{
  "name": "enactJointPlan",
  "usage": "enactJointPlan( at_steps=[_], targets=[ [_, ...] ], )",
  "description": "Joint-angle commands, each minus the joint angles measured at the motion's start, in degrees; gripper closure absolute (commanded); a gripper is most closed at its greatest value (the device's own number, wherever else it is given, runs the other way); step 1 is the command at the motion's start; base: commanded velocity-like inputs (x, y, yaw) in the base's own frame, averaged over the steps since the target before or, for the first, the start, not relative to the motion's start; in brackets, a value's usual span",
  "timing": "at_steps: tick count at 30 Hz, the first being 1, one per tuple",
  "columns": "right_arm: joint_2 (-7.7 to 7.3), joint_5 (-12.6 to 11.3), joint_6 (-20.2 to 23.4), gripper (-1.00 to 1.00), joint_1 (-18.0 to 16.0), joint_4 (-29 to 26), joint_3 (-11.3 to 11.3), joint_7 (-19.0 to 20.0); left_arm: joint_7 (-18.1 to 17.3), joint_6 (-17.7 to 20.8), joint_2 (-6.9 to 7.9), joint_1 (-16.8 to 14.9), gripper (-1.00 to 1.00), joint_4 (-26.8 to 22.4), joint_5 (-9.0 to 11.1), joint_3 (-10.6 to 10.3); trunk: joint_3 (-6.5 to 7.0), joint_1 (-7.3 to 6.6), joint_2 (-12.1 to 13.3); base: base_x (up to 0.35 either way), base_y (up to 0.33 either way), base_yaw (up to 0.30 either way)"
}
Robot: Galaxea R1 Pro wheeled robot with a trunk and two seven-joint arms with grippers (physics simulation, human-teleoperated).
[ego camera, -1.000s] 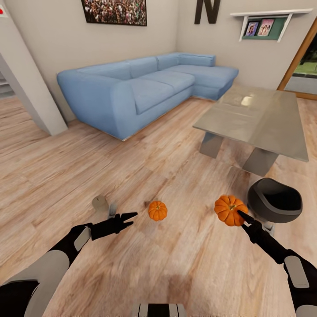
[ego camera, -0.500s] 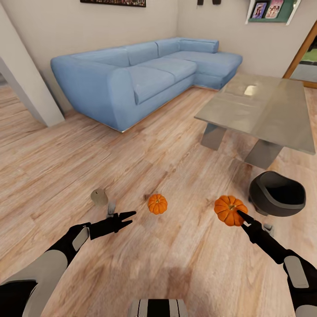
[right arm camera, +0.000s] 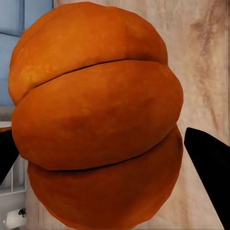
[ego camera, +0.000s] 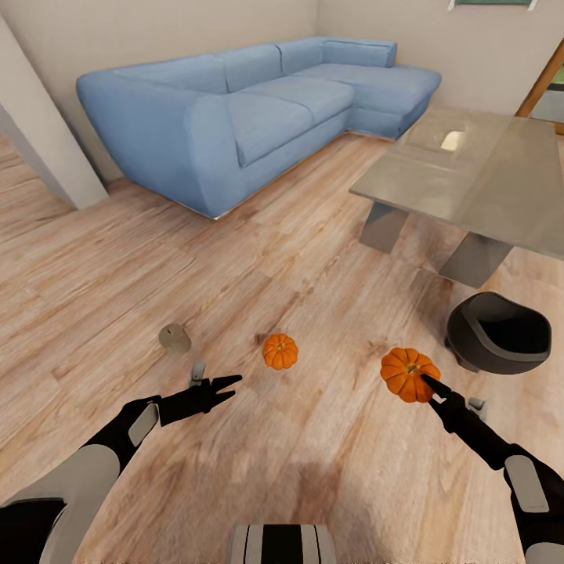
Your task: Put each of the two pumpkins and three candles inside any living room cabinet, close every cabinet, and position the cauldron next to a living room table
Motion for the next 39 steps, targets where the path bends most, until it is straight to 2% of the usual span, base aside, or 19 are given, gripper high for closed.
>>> enactJointPlan(
  at_steps=[1,14,24,39],
  targets=[
    [0.01,-0.39,0.47,1.0,-0.04,0.0,-0.13,0.1,-0.11,0.48,0.0,-0.02,-1.0,-0.02,0.15,0.05,-0.26,0.01,-0.03,0.0,0.0,0.0],
    [-0.05,-1.44,0.48,1.0,-0.04,0.0,-0.14,0.1,-0.38,0.4,0.01,-0.02,-1.0,-0.21,0.17,0.07,-3.14,0.35,-0.2,0.0,0.0,0.0],
    [-0.03,-1.61,0.48,1.0,0.0,0.01,-0.06,0.1,-3.27,0.17,0.01,-0.02,-1.0,-0.19,0.15,0.07,-5.36,0.6,-0.34,0.0,0.0,0.0],
    [-0.07,-1.62,0.48,1.0,0.04,0.01,-0.09,0.1,-3.52,0.16,0.01,-0.02,-1.0,-0.26,0.17,0.01,-5.36,0.6,-0.34,0.055,0.01,0.0]
  ],
)
